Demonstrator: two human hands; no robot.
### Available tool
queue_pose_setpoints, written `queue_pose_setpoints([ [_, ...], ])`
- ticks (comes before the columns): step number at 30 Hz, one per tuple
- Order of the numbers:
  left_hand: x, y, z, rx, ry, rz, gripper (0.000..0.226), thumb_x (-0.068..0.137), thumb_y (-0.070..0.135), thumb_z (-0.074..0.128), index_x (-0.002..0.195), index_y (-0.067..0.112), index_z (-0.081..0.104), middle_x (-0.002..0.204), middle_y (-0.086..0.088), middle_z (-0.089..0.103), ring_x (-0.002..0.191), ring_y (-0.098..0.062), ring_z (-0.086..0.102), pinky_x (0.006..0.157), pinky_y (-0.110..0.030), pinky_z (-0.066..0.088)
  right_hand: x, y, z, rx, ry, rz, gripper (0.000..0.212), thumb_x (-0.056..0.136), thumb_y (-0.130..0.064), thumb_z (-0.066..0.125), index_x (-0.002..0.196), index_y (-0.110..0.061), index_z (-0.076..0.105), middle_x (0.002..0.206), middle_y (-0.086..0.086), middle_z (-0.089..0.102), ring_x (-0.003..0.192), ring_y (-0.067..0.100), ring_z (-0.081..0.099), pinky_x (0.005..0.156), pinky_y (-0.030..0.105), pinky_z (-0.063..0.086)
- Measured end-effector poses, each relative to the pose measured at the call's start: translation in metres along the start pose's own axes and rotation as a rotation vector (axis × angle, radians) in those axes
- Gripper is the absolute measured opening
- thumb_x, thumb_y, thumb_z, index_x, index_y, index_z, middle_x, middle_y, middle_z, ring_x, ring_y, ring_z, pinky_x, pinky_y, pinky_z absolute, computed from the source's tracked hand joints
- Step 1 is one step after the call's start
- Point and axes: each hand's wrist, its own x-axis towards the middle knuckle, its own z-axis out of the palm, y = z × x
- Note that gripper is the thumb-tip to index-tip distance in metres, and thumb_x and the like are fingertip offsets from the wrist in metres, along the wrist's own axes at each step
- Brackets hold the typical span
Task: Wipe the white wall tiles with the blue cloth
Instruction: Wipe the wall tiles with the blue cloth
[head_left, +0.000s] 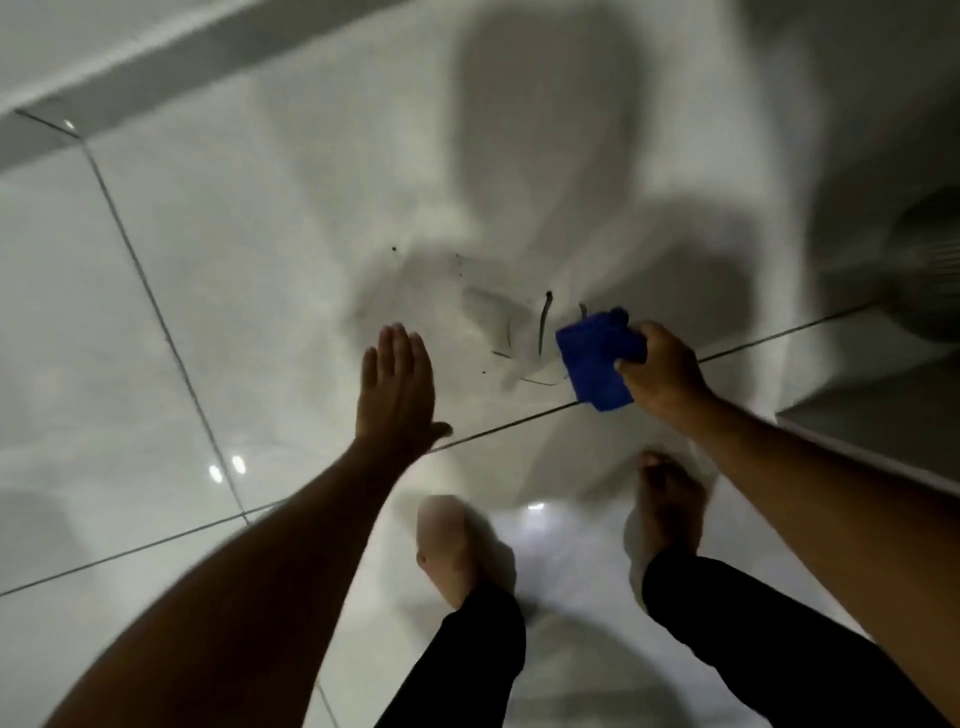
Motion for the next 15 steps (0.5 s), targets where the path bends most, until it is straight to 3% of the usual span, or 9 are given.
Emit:
queue_pose_setpoints([
  [3, 0.038, -0.018, 0.046, -0.014, -0.054, -0.081, 0.147, 0.054, 0.061, 0.084, 0.148, -0.006, -0.006, 0.158, -0.031, -0.008, 0.147, -0.044, -0.011, 0.12, -0.055, 0.002, 0.046, 0.021, 0.037, -0.069, 0.279, -0.036, 0.06, 0.086, -0.017, 0.069, 0.137, -0.005, 0.041, 0.136, 0.021, 0.055, 0.123, 0.04, 0.053, 0.099, 0.044, 0.046],
  [5, 0.055, -0.029, 0.064, -0.102, -0.092, -0.16, 0.162, 0.043, 0.063, 0.087, 0.146, -0.005, -0.016, 0.157, -0.031, -0.018, 0.145, -0.043, -0.019, 0.12, -0.055, -0.004, 0.058, 0.032, 0.064, -0.244, 0.381, -0.121, 0.079, 0.089, -0.032, 0.065, 0.149, -0.003, 0.023, 0.153, 0.027, 0.032, 0.141, 0.044, 0.03, 0.115, 0.053, 0.026],
  [7, 0.066, -0.038, 0.072, -0.21, -0.117, -0.202, 0.176, 0.03, 0.067, 0.088, 0.143, -0.003, -0.027, 0.153, -0.03, -0.03, 0.142, -0.042, -0.028, 0.116, -0.054, -0.01, 0.063, 0.038, 0.093, -0.387, 0.369, -0.19, 0.075, 0.097, -0.035, 0.05, 0.153, -0.004, 0.012, 0.159, 0.03, 0.011, 0.146, 0.046, 0.012, 0.118, 0.06, 0.015],
  [11, 0.078, -0.047, 0.076, -0.249, -0.159, -0.193, 0.187, 0.017, 0.075, 0.082, 0.133, -0.002, -0.042, 0.14, -0.031, -0.048, 0.133, -0.047, -0.04, 0.111, -0.058, -0.017, 0.094, -0.013, 0.128, -0.31, 0.461, -0.174, 0.066, 0.098, -0.037, 0.038, 0.154, -0.009, 0.015, 0.159, 0.031, 0.009, 0.145, 0.049, 0.011, 0.116, 0.063, 0.014],
  [13, 0.084, -0.051, 0.08, -0.245, -0.165, -0.176, 0.189, 0.014, 0.079, 0.079, 0.127, -0.001, -0.049, 0.13, -0.029, -0.058, 0.127, -0.047, -0.047, 0.107, -0.058, -0.024, 0.1, -0.038, 0.146, -0.412, 0.472, -0.428, 0.066, 0.096, -0.037, 0.041, 0.154, -0.015, 0.019, 0.159, 0.029, 0.013, 0.144, 0.049, 0.016, 0.115, 0.061, 0.015],
  [15, 0.084, -0.052, 0.079, -0.281, -0.179, -0.158, 0.188, 0.015, 0.079, 0.079, 0.125, 0.001, -0.052, 0.126, -0.025, -0.063, 0.125, -0.045, -0.051, 0.106, -0.058, -0.026, 0.083, -0.021, 0.16, -0.655, 0.293, -0.813, 0.073, 0.091, -0.036, 0.05, 0.154, -0.02, 0.017, 0.161, 0.025, 0.012, 0.146, 0.047, 0.015, 0.117, 0.059, 0.012],
])
